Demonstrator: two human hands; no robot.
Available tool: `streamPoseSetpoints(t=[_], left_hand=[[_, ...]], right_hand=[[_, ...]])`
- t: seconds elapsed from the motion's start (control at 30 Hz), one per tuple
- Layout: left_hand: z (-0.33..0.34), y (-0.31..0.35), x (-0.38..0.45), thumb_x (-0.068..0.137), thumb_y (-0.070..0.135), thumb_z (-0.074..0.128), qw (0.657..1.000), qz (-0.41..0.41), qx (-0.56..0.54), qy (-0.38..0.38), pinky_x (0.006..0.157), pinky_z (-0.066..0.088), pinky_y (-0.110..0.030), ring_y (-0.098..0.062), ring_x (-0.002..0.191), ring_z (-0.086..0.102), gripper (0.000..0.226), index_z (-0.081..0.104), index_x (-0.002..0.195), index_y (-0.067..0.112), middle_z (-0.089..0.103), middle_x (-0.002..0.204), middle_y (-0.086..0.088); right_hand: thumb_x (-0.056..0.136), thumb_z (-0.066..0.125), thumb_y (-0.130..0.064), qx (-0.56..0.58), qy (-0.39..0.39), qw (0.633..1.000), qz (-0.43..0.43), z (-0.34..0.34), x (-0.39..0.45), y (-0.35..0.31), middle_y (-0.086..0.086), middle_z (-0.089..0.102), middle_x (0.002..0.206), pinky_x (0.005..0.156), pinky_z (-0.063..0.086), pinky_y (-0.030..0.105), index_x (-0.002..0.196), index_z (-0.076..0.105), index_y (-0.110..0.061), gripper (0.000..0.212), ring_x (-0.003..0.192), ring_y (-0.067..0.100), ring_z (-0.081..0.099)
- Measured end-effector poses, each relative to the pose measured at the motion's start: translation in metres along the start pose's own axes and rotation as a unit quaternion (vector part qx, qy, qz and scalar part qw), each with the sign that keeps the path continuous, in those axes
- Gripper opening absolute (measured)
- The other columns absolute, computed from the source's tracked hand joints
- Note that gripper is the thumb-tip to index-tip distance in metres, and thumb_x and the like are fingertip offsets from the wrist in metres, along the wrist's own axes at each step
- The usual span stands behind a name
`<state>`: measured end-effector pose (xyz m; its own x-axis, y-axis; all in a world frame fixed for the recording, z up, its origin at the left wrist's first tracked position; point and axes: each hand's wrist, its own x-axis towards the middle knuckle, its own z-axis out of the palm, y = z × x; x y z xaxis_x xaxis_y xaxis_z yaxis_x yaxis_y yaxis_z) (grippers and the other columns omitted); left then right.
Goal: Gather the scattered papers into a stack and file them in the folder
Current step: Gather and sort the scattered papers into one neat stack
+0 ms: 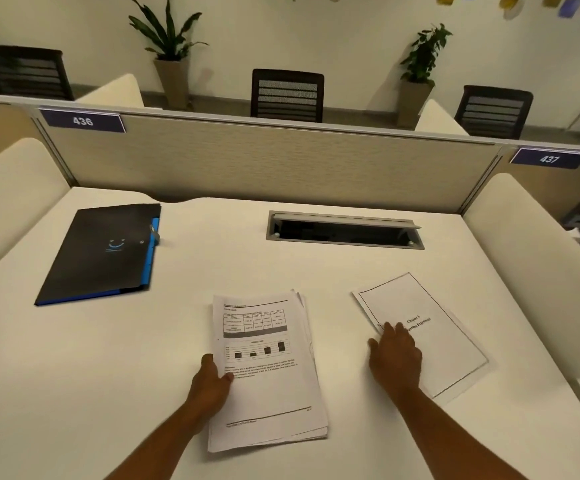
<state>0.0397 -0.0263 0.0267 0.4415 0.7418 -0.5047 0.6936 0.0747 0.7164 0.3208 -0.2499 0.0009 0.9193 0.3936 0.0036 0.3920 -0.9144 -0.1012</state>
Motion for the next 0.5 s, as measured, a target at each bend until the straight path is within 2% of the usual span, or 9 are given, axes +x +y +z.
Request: streamPoseSetpoints(t=[0.07, 0.13, 0.2, 0.3, 0.33, 0.37, 0.43, 0.5], left_hand=[[0.002, -0.001, -0.002, 0.095, 0.015, 0.052, 1.0, -0.001, -0.001, 0.004, 0.096, 0.047, -0.04, -0.031, 0.117, 0.054, 0.029, 0.04, 0.121, 0.013, 0.055, 0.134, -0.01], [0.003, 0.001, -0.005, 0.096, 0.014, 0.051, 1.0, 0.0, 0.004, 0.007, 0.097, 0.047, -0.04, -0.031, 0.117, 0.054, 0.028, 0.039, 0.121, 0.012, 0.054, 0.134, -0.011], [0.004, 0.003, -0.007, 0.096, 0.014, 0.049, 1.0, 0.002, 0.013, 0.008, 0.096, 0.046, -0.04, -0.032, 0.118, 0.054, 0.03, 0.038, 0.124, 0.01, 0.053, 0.136, -0.013], [0.006, 0.006, -0.008, 0.097, 0.015, 0.049, 0.999, 0.007, 0.034, 0.004, 0.098, 0.045, -0.041, -0.035, 0.121, 0.052, 0.037, 0.034, 0.13, 0.009, 0.05, 0.139, -0.014], [0.007, 0.007, -0.009, 0.096, 0.015, 0.049, 0.999, 0.007, 0.037, 0.0, 0.099, 0.045, -0.041, -0.034, 0.121, 0.052, 0.038, 0.034, 0.131, 0.009, 0.05, 0.14, -0.014], [0.008, 0.009, -0.011, 0.096, 0.015, 0.05, 0.999, 0.002, 0.039, -0.006, 0.099, 0.045, -0.041, -0.034, 0.121, 0.052, 0.039, 0.034, 0.131, 0.009, 0.05, 0.14, -0.014], [0.012, 0.012, -0.015, 0.095, 0.015, 0.05, 0.999, -0.007, 0.036, -0.016, 0.099, 0.045, -0.039, -0.032, 0.121, 0.052, 0.039, 0.035, 0.131, 0.01, 0.05, 0.139, -0.012], [0.015, 0.015, -0.02, 0.094, 0.014, 0.05, 1.0, -0.015, 0.022, -0.014, 0.098, 0.046, -0.039, -0.03, 0.118, 0.054, 0.037, 0.037, 0.129, 0.011, 0.052, 0.138, -0.011]], right_hand=[[0.081, 0.074, -0.018, -0.028, 0.007, 0.999, -0.028, 0.001, -0.006, 0.0, 0.018, 0.065, 0.11, 0.069, 0.055, 0.043, 0.12, 0.063, -0.005, 0.042, 0.093, 0.037, 0.066], [0.072, 0.07, 0.001, -0.052, 0.024, 0.997, -0.056, -0.001, -0.01, -0.002, 0.019, 0.066, 0.093, 0.056, 0.054, 0.039, 0.108, 0.067, 0.001, 0.037, 0.075, 0.036, 0.065], [0.066, 0.068, 0.009, -0.083, 0.028, 0.993, -0.081, -0.006, -0.014, -0.007, 0.016, 0.063, 0.081, 0.048, 0.052, 0.035, 0.098, 0.067, 0.002, 0.033, 0.066, 0.032, 0.062], [0.057, 0.078, 0.012, -0.066, -0.002, 0.993, -0.094, -0.019, -0.017, -0.025, 0.011, 0.062, 0.065, 0.041, 0.048, 0.03, 0.079, 0.064, -0.003, 0.03, 0.054, 0.027, 0.061], [0.058, 0.079, 0.011, -0.049, -0.004, 0.994, -0.097, -0.025, -0.017, -0.03, 0.009, 0.064, 0.064, 0.042, 0.049, 0.03, 0.077, 0.064, -0.005, 0.029, 0.054, 0.026, 0.063], [0.067, 0.076, 0.008, -0.015, -0.013, 0.995, -0.1, -0.03, -0.017, -0.036, 0.008, 0.068, 0.071, 0.05, 0.052, 0.031, 0.084, 0.067, -0.007, 0.024, 0.061, 0.026, 0.067], [0.088, 0.06, 0.0, 0.094, -0.012, 0.991, -0.097, -0.037, -0.019, -0.053, 0.006, 0.075, 0.099, 0.075, 0.056, 0.032, 0.111, 0.071, -0.011, 0.028, 0.09, 0.025, 0.072], [0.094, 0.057, -0.006, 0.186, -0.007, 0.976, -0.111, -0.046, -0.026, -0.074, 0.006, 0.073, 0.112, 0.084, 0.051, 0.024, 0.121, 0.07, -0.011, 0.03, 0.101, 0.023, 0.07]])
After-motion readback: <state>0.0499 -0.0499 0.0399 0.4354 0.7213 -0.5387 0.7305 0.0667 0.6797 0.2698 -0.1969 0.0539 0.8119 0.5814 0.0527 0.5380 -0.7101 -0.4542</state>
